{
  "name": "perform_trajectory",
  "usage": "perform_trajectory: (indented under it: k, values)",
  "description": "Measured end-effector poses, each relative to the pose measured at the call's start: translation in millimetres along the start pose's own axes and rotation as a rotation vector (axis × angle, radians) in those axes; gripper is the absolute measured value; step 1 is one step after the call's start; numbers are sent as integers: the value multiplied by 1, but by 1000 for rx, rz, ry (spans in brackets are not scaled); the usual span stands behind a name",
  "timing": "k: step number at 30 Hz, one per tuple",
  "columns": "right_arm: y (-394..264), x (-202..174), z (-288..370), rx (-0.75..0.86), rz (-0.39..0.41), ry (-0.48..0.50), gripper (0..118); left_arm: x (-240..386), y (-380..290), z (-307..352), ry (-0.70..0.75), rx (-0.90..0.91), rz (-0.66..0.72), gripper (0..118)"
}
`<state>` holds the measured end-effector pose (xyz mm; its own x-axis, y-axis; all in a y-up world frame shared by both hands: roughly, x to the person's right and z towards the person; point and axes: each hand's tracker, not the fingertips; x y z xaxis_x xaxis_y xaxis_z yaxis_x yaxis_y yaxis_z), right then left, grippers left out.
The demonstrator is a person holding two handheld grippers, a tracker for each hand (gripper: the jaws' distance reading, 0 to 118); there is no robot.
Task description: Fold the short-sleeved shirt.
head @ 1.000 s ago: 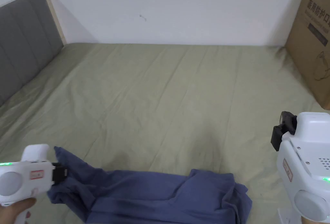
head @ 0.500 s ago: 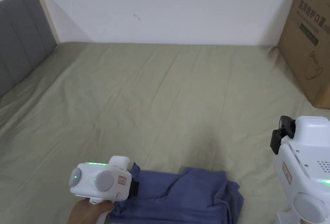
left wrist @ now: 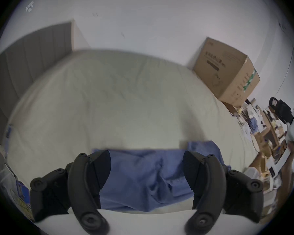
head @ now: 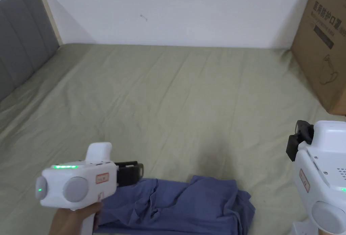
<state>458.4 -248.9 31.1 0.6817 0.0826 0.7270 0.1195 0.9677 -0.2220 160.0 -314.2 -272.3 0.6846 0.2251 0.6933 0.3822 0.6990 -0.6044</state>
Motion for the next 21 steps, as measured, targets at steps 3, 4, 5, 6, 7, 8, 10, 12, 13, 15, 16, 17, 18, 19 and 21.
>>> perform_trajectory:
  k: [3,4,5,6,7,8,10,12,13,15,16,17,18,19,21]
  values:
    - [1,-2,0,4,0,5,0,-13,-3,13,80,75,-31,74]
    - [1,-2,0,4,-1,8,0,-17,-5,14,96,81,-35,45]
    - [1,-3,0,5,-1,8,0,-21,-9,15,102,89,-52,17]
    - [1,-3,1,7,-1,9,0,-24,-12,10,106,91,-61,1]
    - [1,-3,1,7,-2,10,0,-26,-17,5,121,77,-63,1]
    - [1,-4,1,6,-3,12,0,-28,-22,3,129,73,-71,1]
    - [1,-4,1,6,-2,12,0,-29,-32,-13,102,9,-44,1]
    - [1,-5,1,3,-5,14,0,-23,-47,-29,96,-39,-53,1]
    - [0,-5,1,2,-6,15,0,-18,-55,-39,100,-73,-63,1]
    - [-2,-4,1,-3,-4,12,0,-7,-67,-55,74,-108,-78,1]
    - [-3,-3,1,-6,-3,12,0,1,-74,-63,70,-125,-84,1]
    - [-3,-2,1,-8,-2,11,0,6,-79,-70,58,-148,-100,1]
    - [-4,0,1,-11,0,9,0,12,-83,-78,51,-169,-109,1]
    - [-5,1,1,-13,2,7,0,18,-89,-85,31,-189,-104,1]
    - [-6,4,1,-16,4,1,0,30,-97,-96,4,-210,-120,1]
